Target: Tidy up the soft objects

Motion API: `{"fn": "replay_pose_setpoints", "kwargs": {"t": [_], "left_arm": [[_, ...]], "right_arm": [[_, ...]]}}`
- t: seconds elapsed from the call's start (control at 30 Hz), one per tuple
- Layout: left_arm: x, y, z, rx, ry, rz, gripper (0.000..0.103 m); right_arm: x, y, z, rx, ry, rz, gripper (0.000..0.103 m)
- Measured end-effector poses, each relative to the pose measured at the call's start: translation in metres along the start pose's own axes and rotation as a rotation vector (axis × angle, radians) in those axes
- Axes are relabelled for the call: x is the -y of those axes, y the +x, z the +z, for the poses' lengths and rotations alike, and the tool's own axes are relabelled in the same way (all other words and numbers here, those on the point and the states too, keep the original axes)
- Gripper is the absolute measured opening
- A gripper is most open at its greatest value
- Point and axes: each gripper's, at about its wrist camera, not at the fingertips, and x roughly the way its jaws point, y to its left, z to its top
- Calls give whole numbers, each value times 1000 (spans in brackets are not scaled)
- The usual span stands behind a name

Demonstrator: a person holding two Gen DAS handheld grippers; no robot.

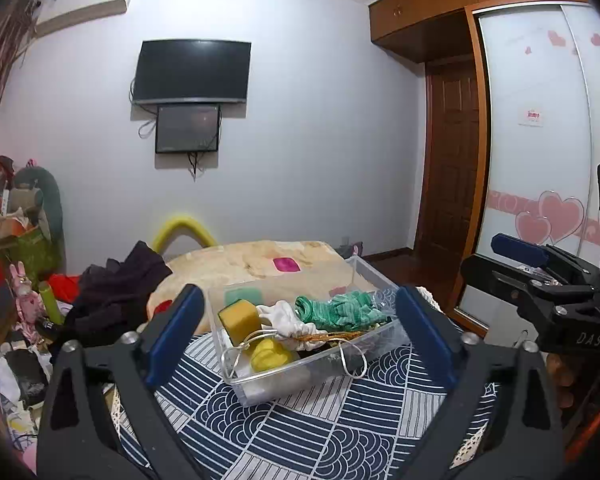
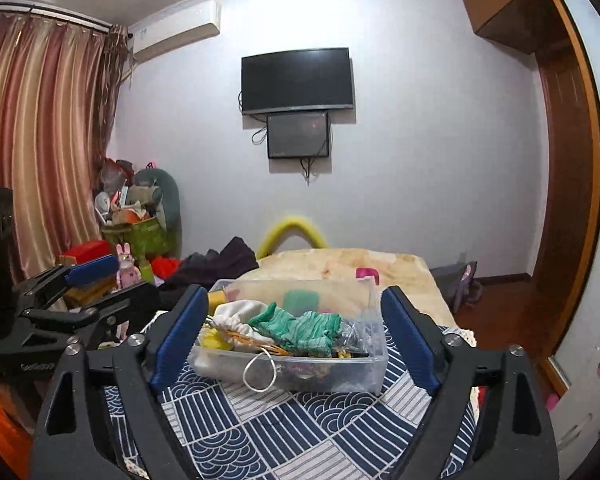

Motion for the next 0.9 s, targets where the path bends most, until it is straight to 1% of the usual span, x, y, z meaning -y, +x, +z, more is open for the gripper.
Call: {"fn": "replay_pose_setpoints", "kwargs": {"t": [0.03, 0.1, 0.3, 0.6, 0.9], "left_arm": [[0, -4, -1, 7, 1, 1, 102], [2, -11, -2, 15, 1, 2, 103], [4, -20, -7, 18, 4, 6, 103], [3, -24, -10, 22, -2, 10, 103], [3, -27, -11, 29, -5, 8, 103]], "right_arm": [[0, -2, 0, 6, 0, -3, 98], [-2, -5, -1, 17, 2, -13, 103], [-6, -8, -4, 22, 1, -9, 103], [-5, -14, -12, 19, 12, -2, 103], [-6, -18, -13, 23, 14, 1, 103]]}}
